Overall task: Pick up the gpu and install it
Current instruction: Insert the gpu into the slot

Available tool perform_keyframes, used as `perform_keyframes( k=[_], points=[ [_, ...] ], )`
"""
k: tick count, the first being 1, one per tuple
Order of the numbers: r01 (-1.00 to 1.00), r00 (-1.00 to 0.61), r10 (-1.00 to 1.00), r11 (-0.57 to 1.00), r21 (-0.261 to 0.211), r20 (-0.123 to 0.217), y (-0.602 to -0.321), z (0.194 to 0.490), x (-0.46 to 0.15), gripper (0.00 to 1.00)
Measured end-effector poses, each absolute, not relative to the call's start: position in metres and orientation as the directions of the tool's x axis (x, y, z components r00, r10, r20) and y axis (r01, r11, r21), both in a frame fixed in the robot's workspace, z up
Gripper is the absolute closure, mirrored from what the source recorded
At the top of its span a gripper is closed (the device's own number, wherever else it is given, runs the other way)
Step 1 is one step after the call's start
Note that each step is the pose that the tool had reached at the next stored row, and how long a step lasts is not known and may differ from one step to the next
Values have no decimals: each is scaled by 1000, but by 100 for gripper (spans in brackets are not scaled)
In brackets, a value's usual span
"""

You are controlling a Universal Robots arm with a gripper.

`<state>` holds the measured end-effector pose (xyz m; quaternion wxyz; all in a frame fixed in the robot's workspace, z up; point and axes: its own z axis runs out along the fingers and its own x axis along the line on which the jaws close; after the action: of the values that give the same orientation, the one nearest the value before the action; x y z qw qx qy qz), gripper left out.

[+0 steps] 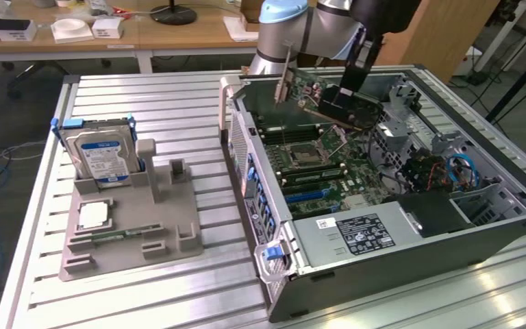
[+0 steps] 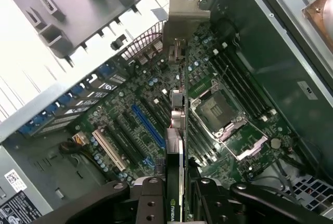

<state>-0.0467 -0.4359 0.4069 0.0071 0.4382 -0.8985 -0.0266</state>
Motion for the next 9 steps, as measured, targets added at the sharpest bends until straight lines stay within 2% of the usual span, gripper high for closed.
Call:
perform_keyframes(
  k=[9],
  points=[
    [-823, -567, -824, 566, 54, -11, -436, 405, -38, 74]
  ],
)
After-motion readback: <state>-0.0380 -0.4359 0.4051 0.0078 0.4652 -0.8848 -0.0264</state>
